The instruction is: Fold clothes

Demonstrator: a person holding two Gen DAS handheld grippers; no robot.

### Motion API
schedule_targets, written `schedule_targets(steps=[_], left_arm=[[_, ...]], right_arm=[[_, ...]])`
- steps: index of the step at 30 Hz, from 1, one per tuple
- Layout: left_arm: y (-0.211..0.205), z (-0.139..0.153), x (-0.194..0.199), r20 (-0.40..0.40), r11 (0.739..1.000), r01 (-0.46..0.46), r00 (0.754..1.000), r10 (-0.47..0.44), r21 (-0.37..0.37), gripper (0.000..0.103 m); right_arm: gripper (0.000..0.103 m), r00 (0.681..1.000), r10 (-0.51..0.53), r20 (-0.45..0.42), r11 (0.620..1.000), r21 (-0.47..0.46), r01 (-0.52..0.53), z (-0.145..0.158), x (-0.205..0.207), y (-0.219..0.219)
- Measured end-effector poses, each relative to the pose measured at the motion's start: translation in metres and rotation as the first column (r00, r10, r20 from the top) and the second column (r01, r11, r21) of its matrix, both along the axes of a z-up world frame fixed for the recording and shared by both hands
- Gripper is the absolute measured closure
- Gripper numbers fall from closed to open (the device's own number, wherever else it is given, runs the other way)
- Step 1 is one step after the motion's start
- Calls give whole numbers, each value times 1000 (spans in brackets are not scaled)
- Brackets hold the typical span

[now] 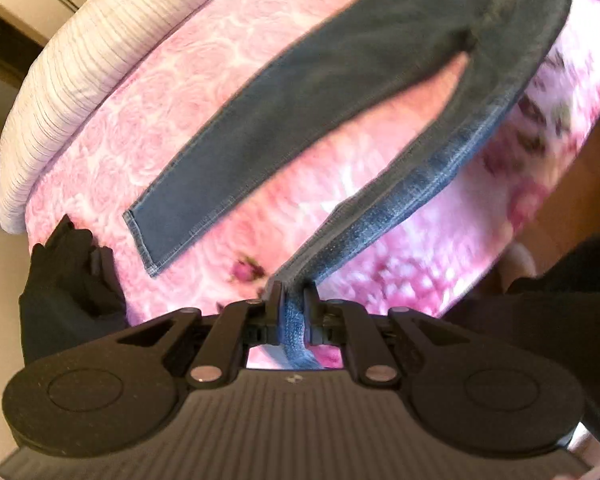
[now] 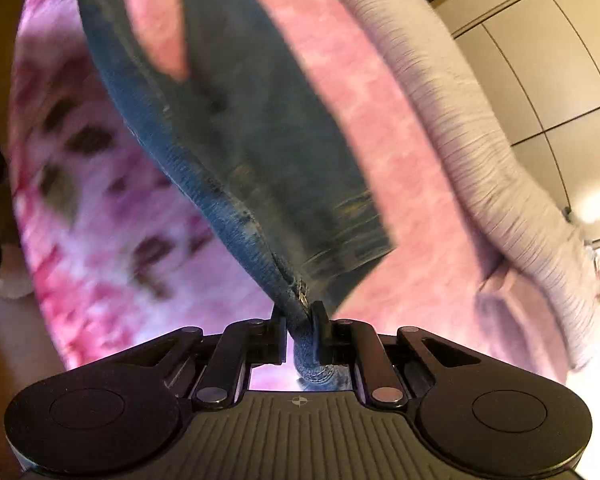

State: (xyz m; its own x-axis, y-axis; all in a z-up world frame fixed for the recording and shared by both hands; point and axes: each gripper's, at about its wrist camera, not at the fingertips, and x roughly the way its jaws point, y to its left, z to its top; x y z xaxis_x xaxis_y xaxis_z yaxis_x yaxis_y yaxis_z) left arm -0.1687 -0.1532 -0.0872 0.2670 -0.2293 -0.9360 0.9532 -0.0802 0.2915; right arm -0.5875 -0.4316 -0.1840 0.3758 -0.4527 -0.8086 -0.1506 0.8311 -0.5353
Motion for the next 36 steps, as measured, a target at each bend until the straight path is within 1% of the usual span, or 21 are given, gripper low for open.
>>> schedule_targets(steps=[1, 3, 5, 6, 8, 9, 12, 14, 18, 20, 22, 25, 26, 27, 28, 30, 31, 32, 33, 34, 36], left_arm=[[-11, 4, 14, -8, 1000, -4, 1000, 3, -8, 95], [-36, 5, 46, -50, 1000, -16, 999, 16, 2, 95], [-69, -4, 82, -118, 999, -27, 993, 31, 34, 95], [-86, -11, 97, -135, 999, -24, 990, 28, 33, 95], [-118, -31, 128, -179, 998, -31, 983, 40, 51, 95], [-134, -42, 143, -200, 998, -34, 979, 45, 59, 95], [-175, -76, 175, -227, 996, 4, 974, 17, 93, 95], [-201, -91, 192, -239, 994, 33, 971, -7, 102, 95], [-235, -106, 219, -254, 988, 91, 965, -57, 122, 95], [-251, -116, 229, -251, 984, 103, 966, -64, 145, 95], [-263, -131, 239, -245, 981, 90, 968, -46, 173, 95], [-280, -166, 249, -235, 976, 38, 972, 13, 213, 94], [-285, -176, 251, -230, 975, 17, 973, 35, 221, 91], [-288, -185, 251, -204, 973, -4, 978, 53, 232, 89], [-290, -192, 250, -158, 971, -16, 986, 56, 240, 82], [-288, -193, 249, -119, 972, -34, 991, 63, 232, 79], [-287, -193, 249, -100, 973, -43, 993, 67, 227, 74], [-283, -186, 251, -96, 976, -75, 991, 97, 206, 69], [-279, -179, 254, -93, 977, -108, 988, 126, 185, 68], [-275, -171, 255, -96, 977, -132, 984, 150, 165, 66], [-260, -152, 262, -86, 971, -203, 973, 215, 128, 67]], right_arm=[[93, 1000, 4, -1, 1000, 2, -4, 9, 16, -15], [94, 1000, 6, -21, 1000, 14, -6, 17, 49, -40], [94, 999, 2, -35, 999, 36, -1, 22, 83, -64], [94, 999, 1, -49, 999, 48, 1, 21, 100, -78], [94, 997, 0, -81, 998, 62, 5, 8, 135, -103], [94, 995, -15, -98, 997, 80, 23, -1, 152, -116], [93, 986, -40, -162, 991, 123, 60, -36, 191, -151], [93, 976, -62, -207, 983, 154, 95, -62, 211, -168], [93, 960, -102, -261, 968, 195, 156, -84, 230, -195], [94, 960, -121, -251, 963, 205, 175, -81, 236, -207], [94, 965, -124, -232, 964, 201, 173, -78, 238, -217], [93, 967, -125, -223, 965, 200, 170, -95, 244, -223], [90, 968, -125, -220, 965, 199, 170, -101, 245, -225], [88, 968, -125, -216, 965, 199, 169, -107, 247, -227], [83, 969, -125, -213, 966, 198, 168, -113, 249, -229], [80, 971, -136, -198, 966, 192, 174, -121, 251, -233], [73, 972, -169, -165, 965, 175, 198, -115, 249, -233], [64, 971, -206, -126, 961, 160, 224, -107, 245, -233], [61, 965, -249, -77, 954, 153, 258, -96, 240, -233], [58, 956, -291, -41, 942, 165, 294, -85, 235, -231], [55, 928, -373, 24, 908, 216, 359, -65, 223, -225]])
